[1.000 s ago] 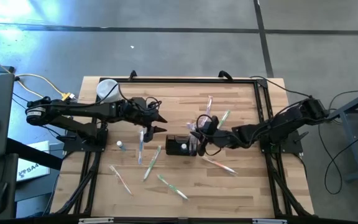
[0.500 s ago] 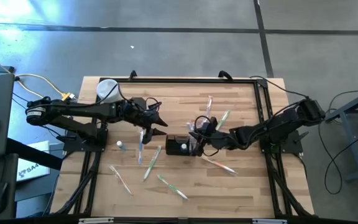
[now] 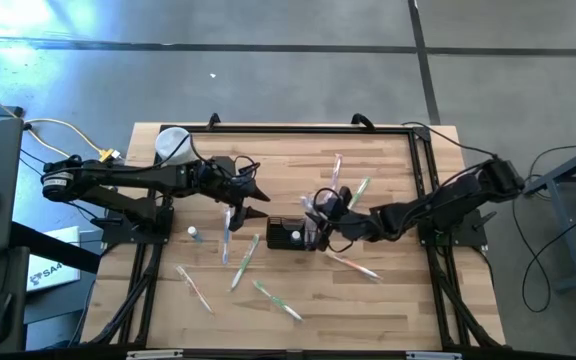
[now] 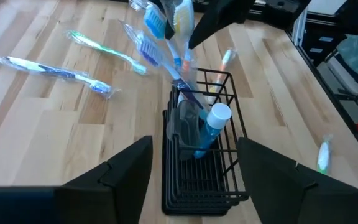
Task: Pick & Place toothbrushing station
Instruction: Put the top orange toothbrush into the black mesh, then put the right orange toothbrush into the black mesh
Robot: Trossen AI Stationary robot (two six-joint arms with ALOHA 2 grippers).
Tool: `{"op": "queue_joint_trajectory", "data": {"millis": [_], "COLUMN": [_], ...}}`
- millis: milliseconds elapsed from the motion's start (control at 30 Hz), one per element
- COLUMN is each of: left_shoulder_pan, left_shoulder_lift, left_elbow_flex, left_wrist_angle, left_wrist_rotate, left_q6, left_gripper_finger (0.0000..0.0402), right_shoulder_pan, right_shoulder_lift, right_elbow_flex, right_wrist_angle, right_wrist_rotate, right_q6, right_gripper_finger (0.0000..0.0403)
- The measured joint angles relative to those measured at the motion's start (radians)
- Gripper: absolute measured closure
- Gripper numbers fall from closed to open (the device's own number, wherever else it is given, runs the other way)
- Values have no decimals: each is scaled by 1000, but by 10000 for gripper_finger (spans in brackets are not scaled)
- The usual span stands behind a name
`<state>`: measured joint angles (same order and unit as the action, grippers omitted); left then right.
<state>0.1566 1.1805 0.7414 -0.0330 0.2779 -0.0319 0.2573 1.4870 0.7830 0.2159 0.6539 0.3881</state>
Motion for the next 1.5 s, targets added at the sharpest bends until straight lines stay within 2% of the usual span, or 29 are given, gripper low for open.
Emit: {"op": "queue_joint_trajectory", "data": {"millis": [300, 467, 633, 700, 867, 967, 1067, 1200, 1367, 1500], "left_shoulder_pan": [0, 0, 0, 0, 0, 0, 0, 0, 0, 0], "left_shoulder_lift": [0, 0, 0, 0, 0, 0, 0, 0, 0, 0], "left_elbow_flex": [0, 0, 0, 0, 0, 0, 0, 0, 0, 0], "left_wrist_angle": [-3, -26, -29, -33, -45, -45, -45, -44, -44, -44], "left_wrist_rotate": [0, -1, 0, 0, 1, 1, 1, 2, 2, 2], "left_q6": [0, 0, 0, 0, 0, 0, 0, 0, 0, 0], "left_gripper_finger": [132, 130, 130, 130, 130, 130, 130, 130, 130, 130], "right_shoulder_pan": [20, 58, 99, 107, 129, 153, 178, 183, 173, 172], "right_shoulder_lift": [-61, -146, -251, -297, -337, -307, -253, -175, -74, -18], "right_elbow_flex": [1, 2, 2, 2, 1, 2, 1, 1, 1, 1], "right_wrist_angle": [-4, -63, -250, -366, -566, -604, -614, -616, -613, -609], "right_wrist_rotate": [0, -2, -17, -80, -346, -461, -507, -507, -524, -506], "right_q6": [-63, -105, -80, -27, 108, 140, 162, 142, -4, -2], "right_gripper_finger": [297, 254, 195, 179, 171, 178, 187, 194, 195, 195]}}
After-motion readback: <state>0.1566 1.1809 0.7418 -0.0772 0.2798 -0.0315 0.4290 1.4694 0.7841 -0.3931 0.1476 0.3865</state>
